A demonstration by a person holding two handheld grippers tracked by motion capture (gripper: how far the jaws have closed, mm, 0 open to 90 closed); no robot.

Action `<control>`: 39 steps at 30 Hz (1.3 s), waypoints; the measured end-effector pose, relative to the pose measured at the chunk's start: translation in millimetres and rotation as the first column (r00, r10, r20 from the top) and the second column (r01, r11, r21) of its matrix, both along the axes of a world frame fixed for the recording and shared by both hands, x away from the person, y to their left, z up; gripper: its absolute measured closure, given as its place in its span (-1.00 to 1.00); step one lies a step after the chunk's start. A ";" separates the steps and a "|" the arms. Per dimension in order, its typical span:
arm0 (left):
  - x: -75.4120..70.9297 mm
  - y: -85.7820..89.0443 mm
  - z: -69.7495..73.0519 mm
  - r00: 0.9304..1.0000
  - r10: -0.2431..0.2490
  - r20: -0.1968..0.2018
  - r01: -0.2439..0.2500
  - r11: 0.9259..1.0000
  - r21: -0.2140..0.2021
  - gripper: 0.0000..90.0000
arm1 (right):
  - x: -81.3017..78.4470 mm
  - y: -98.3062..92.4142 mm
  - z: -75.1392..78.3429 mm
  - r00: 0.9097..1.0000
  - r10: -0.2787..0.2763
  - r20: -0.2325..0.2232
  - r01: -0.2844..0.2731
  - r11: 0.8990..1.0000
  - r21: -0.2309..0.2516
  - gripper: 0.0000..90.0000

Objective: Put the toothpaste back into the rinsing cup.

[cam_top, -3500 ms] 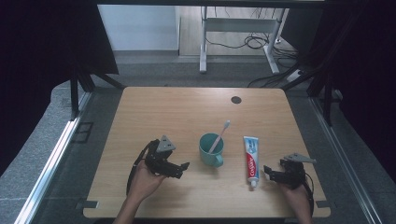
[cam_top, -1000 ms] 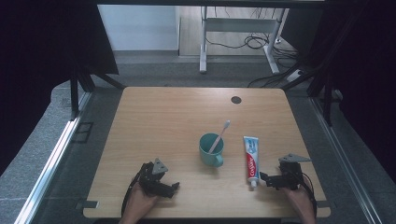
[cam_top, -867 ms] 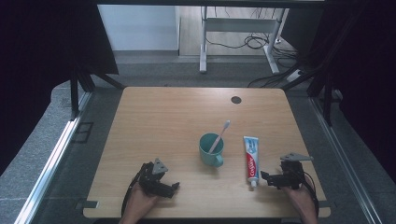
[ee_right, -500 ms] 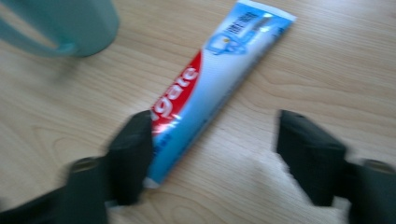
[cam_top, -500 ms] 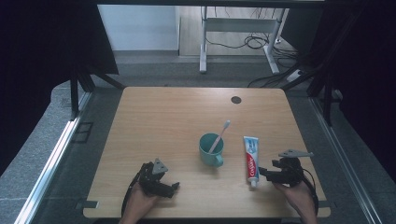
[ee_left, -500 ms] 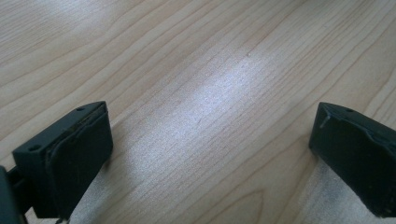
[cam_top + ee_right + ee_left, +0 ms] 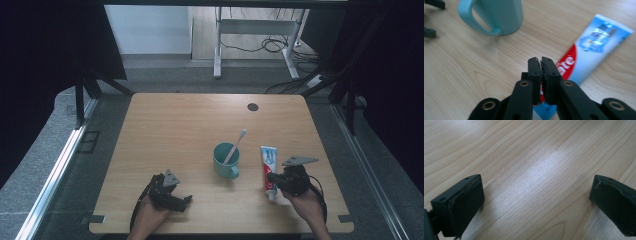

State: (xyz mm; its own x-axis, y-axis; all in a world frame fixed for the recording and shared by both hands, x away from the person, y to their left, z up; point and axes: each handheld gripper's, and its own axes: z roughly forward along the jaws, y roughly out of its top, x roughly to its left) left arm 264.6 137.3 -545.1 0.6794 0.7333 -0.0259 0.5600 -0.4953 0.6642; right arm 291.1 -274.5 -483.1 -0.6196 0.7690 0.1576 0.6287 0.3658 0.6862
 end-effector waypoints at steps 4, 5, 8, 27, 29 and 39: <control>-0.1 0.0 0.0 1.000 0.000 -0.001 0.000 1.000 -0.001 -1.00 | 1.9 12.3 -8.1 0.999 0.031 -0.012 -0.031 0.999 -0.036 0.97; -0.1 0.0 0.0 1.000 0.001 -0.001 -0.001 1.000 -0.001 -1.00 | 2.0 14.3 -9.9 0.999 0.034 -0.014 -0.035 0.999 -0.041 0.97; -0.1 0.0 0.0 1.000 0.001 -0.001 -0.001 1.000 -0.001 -1.00 | 2.9 20.0 -18.6 0.999 0.038 -0.029 -0.040 0.998 -0.058 0.98; 0.1 0.1 0.0 1.000 -0.001 0.000 0.001 1.000 0.001 -1.00 | -0.2 5.0 -26.6 0.998 0.005 -0.063 -0.009 0.999 -0.054 0.98; 0.1 0.1 0.0 1.000 -0.001 0.000 0.001 1.000 0.001 -1.00 | -0.7 2.1 -27.1 0.998 0.002 -0.065 -0.006 0.999 -0.054 0.97; 0.1 0.1 0.1 1.000 -0.002 0.001 0.002 1.000 0.001 -1.00 | -4.8 -21.0 -27.7 0.997 -0.043 -0.067 0.039 0.997 -0.064 0.93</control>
State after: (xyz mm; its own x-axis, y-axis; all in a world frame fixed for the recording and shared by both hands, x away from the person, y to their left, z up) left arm 264.7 137.4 -545.0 0.6808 0.7320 -0.0244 0.5585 -0.4973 0.6639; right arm 286.3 -295.5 -510.7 -0.5766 0.8033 0.1493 0.6890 0.3798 0.6173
